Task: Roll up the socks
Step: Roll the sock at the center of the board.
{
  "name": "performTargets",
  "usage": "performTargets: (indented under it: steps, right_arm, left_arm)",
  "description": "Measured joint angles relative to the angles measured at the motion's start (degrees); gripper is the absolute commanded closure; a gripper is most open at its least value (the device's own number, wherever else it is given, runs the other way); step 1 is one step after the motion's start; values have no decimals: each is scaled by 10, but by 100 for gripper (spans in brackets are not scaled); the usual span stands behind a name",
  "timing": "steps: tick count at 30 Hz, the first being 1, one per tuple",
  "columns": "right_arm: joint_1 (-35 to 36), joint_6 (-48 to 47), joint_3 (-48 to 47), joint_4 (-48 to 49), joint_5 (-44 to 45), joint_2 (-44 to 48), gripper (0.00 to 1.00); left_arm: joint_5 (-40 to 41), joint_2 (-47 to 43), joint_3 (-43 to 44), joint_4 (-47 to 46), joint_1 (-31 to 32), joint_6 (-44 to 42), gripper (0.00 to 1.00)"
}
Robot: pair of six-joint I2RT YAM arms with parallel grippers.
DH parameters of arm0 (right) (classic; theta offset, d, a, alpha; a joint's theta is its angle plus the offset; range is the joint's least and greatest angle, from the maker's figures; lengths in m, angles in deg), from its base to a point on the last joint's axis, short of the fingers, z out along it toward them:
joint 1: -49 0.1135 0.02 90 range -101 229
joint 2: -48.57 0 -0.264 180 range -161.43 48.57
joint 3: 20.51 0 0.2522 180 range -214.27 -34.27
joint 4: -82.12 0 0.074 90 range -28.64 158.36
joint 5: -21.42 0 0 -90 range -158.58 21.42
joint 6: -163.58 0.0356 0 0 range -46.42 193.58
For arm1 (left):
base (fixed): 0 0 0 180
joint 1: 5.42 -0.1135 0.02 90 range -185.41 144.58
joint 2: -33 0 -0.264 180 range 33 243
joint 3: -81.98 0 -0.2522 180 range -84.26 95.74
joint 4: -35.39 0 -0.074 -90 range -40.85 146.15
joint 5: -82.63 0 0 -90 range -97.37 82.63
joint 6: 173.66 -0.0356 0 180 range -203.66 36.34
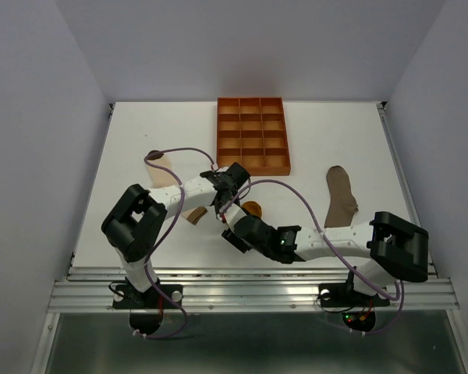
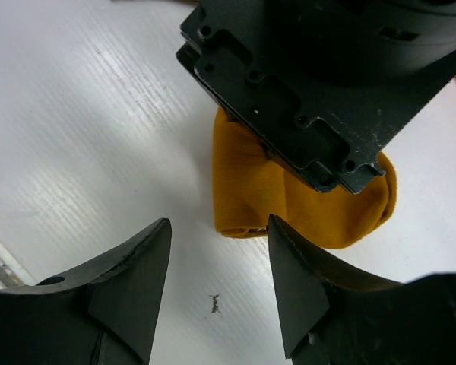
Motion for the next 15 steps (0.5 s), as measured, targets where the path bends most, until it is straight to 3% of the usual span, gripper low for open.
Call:
performTargets:
  steps: [15]
  right_arm:
    - [10,-43,-37,-18,21,-64,41]
  left_arm:
    - [-1,1,1,0,2,0,60]
